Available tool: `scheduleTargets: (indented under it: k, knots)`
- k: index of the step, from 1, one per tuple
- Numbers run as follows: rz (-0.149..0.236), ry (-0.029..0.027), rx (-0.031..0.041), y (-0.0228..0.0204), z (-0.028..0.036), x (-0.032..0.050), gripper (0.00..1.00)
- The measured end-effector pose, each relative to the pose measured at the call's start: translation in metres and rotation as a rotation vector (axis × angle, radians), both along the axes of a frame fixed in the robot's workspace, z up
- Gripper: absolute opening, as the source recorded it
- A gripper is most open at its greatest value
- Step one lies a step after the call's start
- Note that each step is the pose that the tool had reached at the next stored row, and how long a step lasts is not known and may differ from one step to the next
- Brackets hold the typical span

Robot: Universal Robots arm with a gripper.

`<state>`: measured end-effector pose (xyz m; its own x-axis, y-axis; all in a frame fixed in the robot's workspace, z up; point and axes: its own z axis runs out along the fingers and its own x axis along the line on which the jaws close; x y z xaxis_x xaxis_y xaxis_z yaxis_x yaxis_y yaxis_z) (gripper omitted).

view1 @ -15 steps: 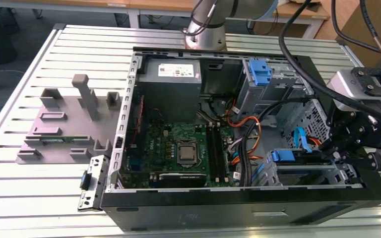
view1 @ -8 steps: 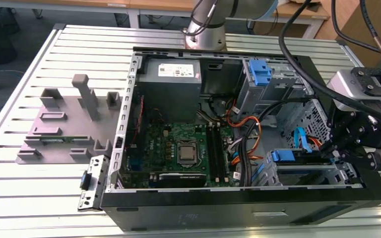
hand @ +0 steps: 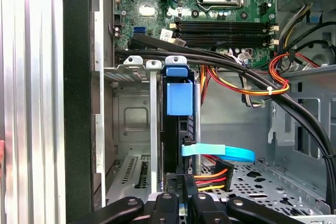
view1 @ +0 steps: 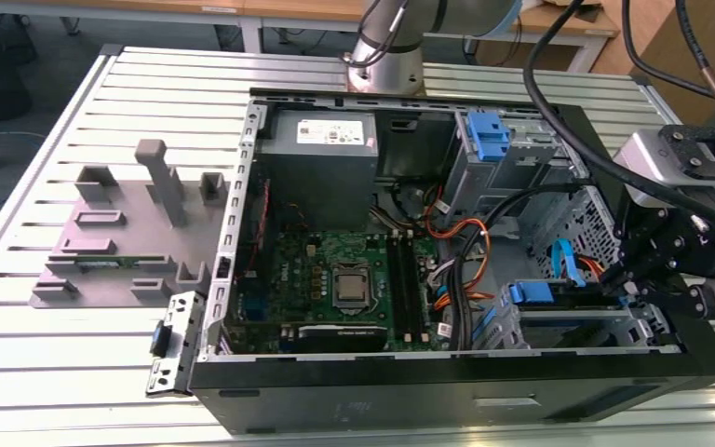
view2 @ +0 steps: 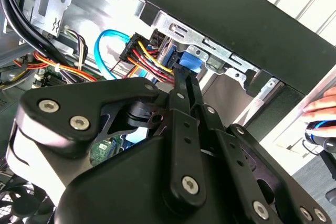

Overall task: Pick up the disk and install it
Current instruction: 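Insert the second disk wire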

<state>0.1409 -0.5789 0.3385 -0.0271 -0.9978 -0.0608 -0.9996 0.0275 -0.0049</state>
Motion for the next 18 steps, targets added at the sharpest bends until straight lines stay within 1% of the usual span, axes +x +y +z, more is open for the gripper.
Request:
scheduleTargets:
  k: [7,18]
  knots:
    - [0.000,0.0000,0.0007,0.0009,0.0001,-0.0017,0.16]
    - [0.000,0.0000,0.0015,0.0062,-0.0001,-0.0051,0.16]
